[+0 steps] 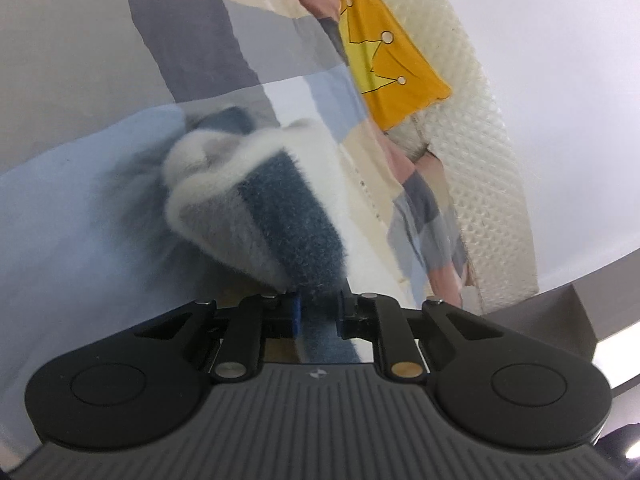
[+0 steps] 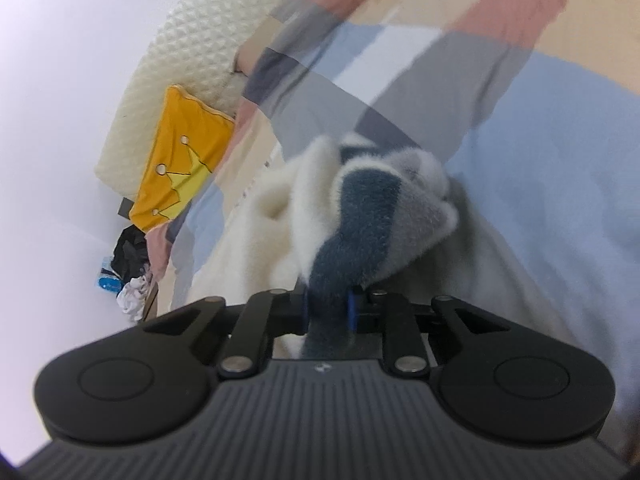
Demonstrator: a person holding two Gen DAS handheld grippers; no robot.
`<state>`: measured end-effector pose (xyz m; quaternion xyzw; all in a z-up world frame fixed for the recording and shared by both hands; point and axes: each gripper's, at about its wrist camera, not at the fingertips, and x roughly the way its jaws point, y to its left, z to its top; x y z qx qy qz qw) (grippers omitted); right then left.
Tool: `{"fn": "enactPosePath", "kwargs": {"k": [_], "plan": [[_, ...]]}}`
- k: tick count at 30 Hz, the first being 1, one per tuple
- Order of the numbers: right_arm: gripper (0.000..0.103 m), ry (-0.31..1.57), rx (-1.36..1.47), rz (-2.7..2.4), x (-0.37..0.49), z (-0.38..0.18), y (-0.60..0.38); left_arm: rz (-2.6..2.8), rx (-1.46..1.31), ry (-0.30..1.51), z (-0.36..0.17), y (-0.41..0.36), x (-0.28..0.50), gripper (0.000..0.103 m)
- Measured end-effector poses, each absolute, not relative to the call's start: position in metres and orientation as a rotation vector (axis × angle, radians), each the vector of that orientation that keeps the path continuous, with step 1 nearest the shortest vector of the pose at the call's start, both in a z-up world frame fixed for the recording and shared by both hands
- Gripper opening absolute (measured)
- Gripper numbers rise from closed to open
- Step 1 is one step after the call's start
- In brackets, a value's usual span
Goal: Fold large clothes
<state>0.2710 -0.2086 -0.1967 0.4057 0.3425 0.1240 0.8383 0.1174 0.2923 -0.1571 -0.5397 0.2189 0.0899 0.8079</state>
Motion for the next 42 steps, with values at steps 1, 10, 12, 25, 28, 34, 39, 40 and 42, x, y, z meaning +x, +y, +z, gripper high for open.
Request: {"fn": "enactPosePath", "kwargs": {"k": [1,10,12,25,28,34,39,40,42], "plan": [[0.020,0.714,0.856,0.272,0.265,-0.192,-0.211,0.189,-1.153,0.462,-0.151,0.290,0.109,0.017],[0.020,0.753,0.849,0.312,0.201,-0.151,-0.242,0.140,-1.132,0.484,-0.109,0.262,0.019,0.017],[0.020,0.765,0.847,0.314,0.184,-0.144,-0.249,0.140,-1.135,0.499,-0.105,0.256,0.002,0.018],[0.021,0.873,0.927,0.311,0.192,-0.131,-0.254,0.209,-1.123,0.542,-0.089,0.256,0.016,0.018],[0.023,0.880,0.980,0.292,0.210,-0.131,-0.250,0.225,-1.155,0.544,-0.085,0.264,0.042,0.019],[0.024,0.887,1.058,0.223,0.251,-0.142,-0.237,0.256,-1.189,0.546,-0.090,0.280,0.097,0.019],[0.024,0.889,1.099,0.179,0.282,-0.159,-0.229,0.260,-1.163,0.547,-0.104,0.289,0.136,0.019],[0.024,0.885,1.100,0.172,0.287,-0.163,-0.228,0.259,-1.156,0.535,-0.109,0.292,0.142,0.019],[0.022,0.860,1.068,0.179,0.299,-0.167,-0.222,0.243,-1.144,0.488,-0.119,0.296,0.151,0.019]]}}
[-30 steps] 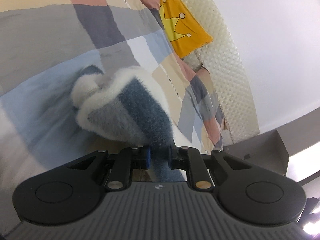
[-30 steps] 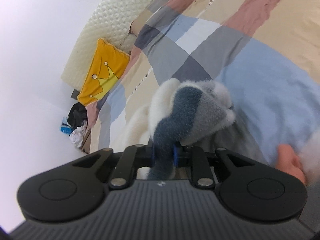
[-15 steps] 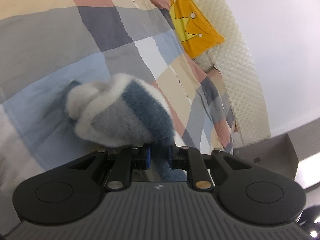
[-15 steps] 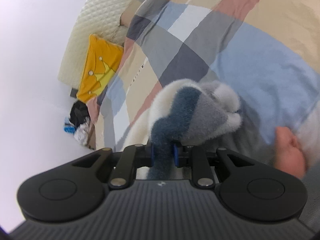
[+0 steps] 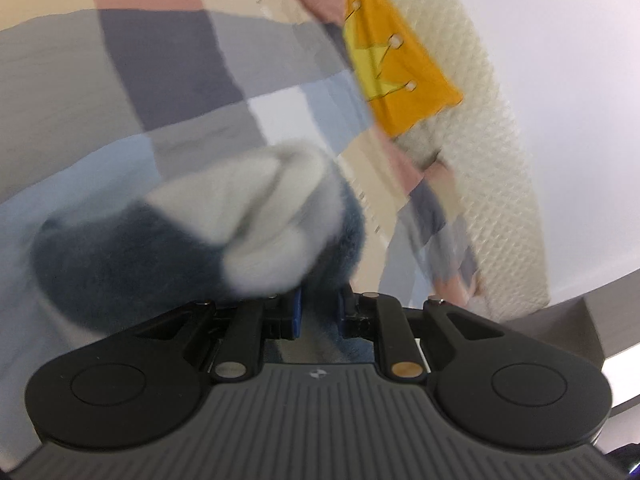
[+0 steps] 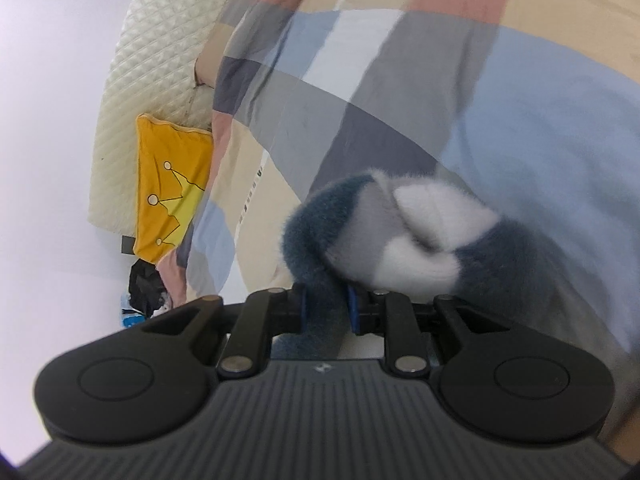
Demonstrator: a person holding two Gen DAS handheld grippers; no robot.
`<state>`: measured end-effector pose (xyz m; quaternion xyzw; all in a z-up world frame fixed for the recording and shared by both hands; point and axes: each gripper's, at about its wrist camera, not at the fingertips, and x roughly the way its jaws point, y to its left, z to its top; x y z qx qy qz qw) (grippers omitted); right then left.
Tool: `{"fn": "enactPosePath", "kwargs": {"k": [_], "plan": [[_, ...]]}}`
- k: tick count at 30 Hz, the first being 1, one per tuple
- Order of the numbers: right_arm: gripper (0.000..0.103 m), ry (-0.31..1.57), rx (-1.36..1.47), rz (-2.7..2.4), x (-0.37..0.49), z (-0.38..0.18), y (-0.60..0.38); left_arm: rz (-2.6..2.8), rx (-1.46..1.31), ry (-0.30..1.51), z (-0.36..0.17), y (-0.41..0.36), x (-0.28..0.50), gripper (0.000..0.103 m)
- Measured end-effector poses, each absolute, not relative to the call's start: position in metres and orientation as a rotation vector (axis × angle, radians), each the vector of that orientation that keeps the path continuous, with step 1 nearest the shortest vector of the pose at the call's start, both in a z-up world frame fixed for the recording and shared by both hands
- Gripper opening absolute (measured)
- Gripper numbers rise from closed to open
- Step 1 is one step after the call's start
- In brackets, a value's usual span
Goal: Fold large clothes
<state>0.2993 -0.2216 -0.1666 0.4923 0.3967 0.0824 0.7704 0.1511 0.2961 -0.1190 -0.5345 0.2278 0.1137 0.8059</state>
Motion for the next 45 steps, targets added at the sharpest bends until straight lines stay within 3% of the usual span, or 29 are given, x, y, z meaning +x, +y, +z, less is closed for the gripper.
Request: {"fn": "enactPosePath", "kwargs": {"k": [19,23,25,27,28,30,33,45], "plan": [[0.017,0.810,0.931,0.211,0.364,-0.213,-0.198,0.226,-1.066,0.499,-0.181,0.328,0.218,0.019],[0.021,0.772,0.910,0.256,0.356,-0.208,-0.199,0.194,-1.000,0.494,-0.177,0.323,0.216,0.020],[0.022,0.758,0.908,0.287,0.350,-0.205,-0.203,0.172,-0.974,0.498,-0.171,0.320,0.214,0.026],[0.027,0.740,0.906,0.318,0.345,-0.201,-0.207,0.155,-0.952,0.484,-0.164,0.317,0.211,0.035],[0.030,0.733,0.896,0.335,0.343,-0.198,-0.208,0.146,-0.928,0.468,-0.159,0.314,0.208,0.048],[0.052,0.719,0.853,0.375,0.339,-0.191,-0.208,0.122,-0.869,0.426,-0.149,0.304,0.202,0.061],[0.074,0.673,0.780,0.431,0.332,-0.175,-0.199,0.088,-0.750,0.401,-0.135,0.282,0.198,0.062],[0.074,0.556,0.115,0.513,0.339,-0.150,-0.115,0.139,-0.275,0.512,-0.135,0.228,0.250,0.062]]}}
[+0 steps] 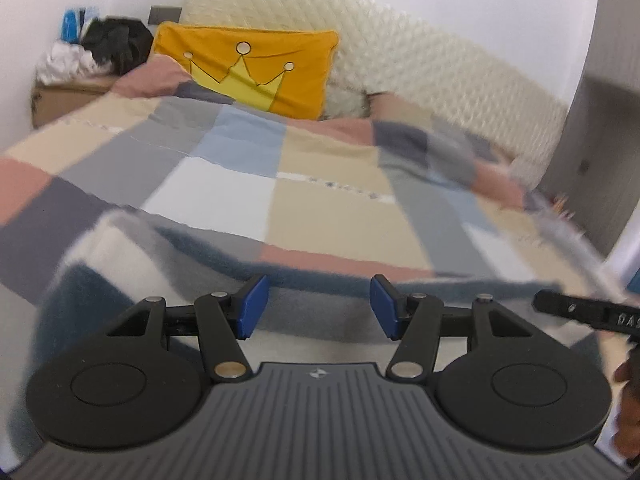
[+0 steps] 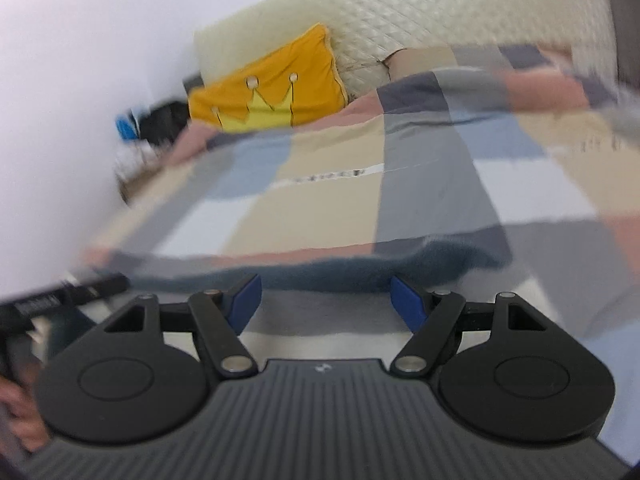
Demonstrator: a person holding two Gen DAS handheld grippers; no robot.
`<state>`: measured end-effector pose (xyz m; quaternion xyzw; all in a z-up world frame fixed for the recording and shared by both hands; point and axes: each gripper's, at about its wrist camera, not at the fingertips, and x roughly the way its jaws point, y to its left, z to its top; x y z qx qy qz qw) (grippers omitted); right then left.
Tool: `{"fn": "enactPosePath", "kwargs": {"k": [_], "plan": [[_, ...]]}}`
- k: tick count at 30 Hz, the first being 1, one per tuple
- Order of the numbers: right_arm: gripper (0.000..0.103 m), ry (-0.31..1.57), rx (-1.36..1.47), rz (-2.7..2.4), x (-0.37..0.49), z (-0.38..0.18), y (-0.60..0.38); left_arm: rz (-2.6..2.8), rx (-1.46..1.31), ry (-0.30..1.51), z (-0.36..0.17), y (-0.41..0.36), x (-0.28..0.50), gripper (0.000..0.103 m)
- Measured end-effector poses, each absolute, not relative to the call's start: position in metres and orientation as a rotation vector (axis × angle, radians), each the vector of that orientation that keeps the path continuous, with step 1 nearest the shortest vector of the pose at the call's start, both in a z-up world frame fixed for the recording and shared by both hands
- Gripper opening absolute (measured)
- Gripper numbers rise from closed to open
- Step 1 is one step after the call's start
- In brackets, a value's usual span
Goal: Fold large clothes
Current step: 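Position both open grippers at the navy printed hem band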
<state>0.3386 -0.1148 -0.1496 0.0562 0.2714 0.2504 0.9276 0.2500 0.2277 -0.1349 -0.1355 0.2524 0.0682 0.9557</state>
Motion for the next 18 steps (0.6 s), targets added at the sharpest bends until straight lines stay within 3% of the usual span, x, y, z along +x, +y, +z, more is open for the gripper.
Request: {"fn": "enactPosePath", "kwargs": {"k": [3,8,18], "plan": [[0.073,0.591,0.082,0.501,0.355,-0.160,-0.110,0.221,-0.182,0.537,-0.140,0.232,0.263,0.062],[0.073,0.627,0.022,0.512,0.369,-0.182,-0.102,0.239,-0.328,0.621,-0.165,0.271,0.276,0.062],[0.074,0.648,0.040,0.510,0.378,-0.208,-0.096,0.232,-0.314,0.673,-0.189,0.280,0.289,0.062]]}}
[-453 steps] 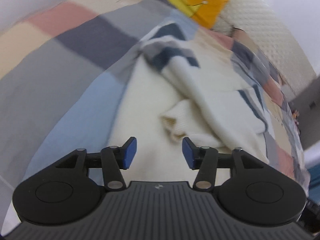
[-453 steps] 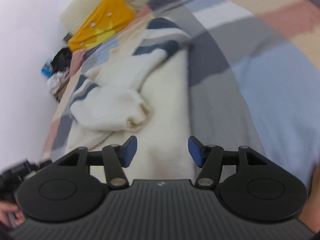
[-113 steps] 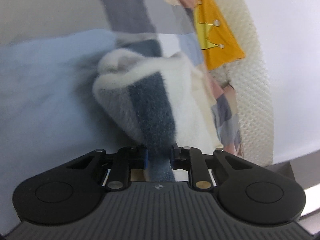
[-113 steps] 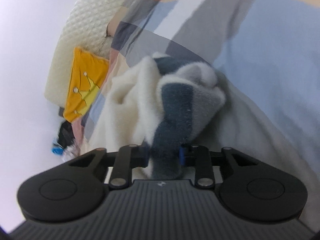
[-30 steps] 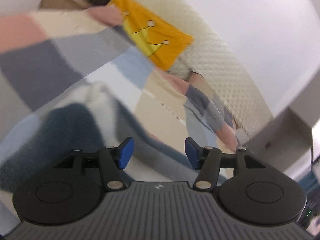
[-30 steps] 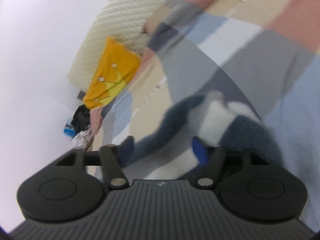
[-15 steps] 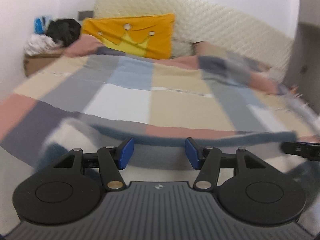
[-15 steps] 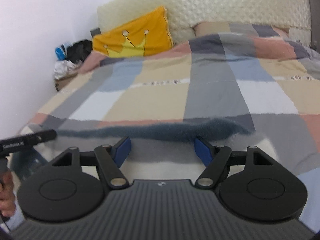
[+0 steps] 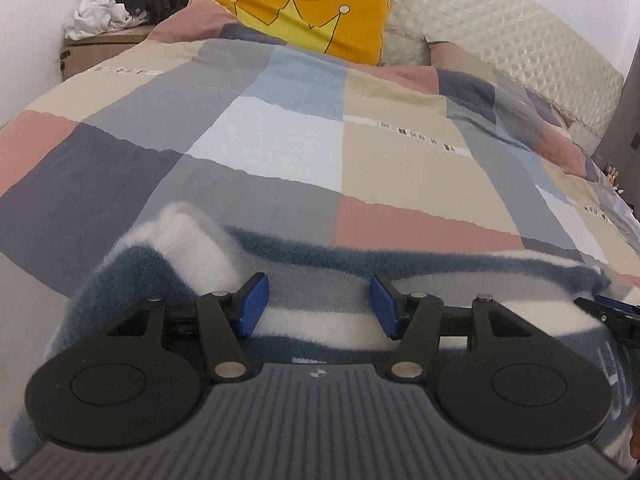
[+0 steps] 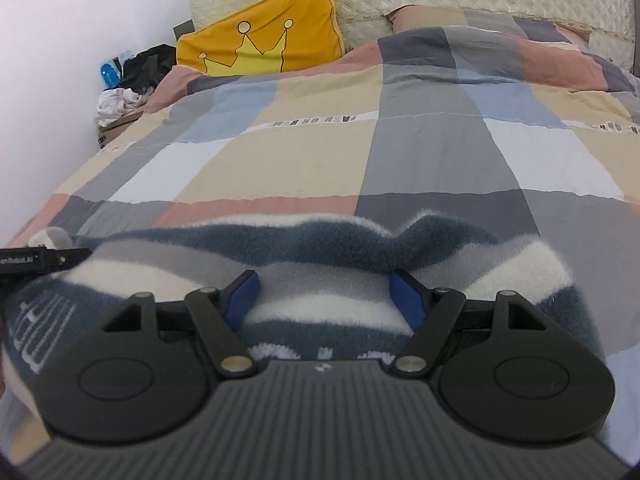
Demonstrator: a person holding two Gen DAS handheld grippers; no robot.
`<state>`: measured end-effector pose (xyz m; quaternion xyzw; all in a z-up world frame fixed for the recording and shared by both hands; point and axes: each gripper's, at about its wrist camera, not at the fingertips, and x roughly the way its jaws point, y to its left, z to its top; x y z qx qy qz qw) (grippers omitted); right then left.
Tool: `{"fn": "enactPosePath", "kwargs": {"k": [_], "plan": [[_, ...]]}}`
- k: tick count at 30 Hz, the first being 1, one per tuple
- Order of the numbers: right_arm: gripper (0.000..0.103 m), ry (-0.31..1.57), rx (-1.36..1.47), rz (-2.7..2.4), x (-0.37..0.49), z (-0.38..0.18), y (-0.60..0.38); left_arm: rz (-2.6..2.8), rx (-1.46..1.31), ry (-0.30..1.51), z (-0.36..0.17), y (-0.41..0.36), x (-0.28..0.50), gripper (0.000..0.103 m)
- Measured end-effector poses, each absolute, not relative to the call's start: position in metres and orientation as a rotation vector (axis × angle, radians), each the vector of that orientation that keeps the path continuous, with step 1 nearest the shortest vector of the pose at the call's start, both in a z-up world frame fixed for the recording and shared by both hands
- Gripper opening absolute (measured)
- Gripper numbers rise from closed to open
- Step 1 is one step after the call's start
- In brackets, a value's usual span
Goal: Fold large clothes
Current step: 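Position both open grippers at the navy printed hem band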
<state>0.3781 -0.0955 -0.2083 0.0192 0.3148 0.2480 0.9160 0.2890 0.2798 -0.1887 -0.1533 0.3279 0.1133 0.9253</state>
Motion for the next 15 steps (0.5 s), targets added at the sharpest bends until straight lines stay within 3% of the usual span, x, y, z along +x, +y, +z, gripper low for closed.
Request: {"fn": "enactPosePath", "kwargs": {"k": [15], "plan": [[0.075,0.579,0.102,0.428,0.340,-0.174,-0.115,0.246,-0.280,0.566,-0.144,0.252,0.243,0.062]]}}
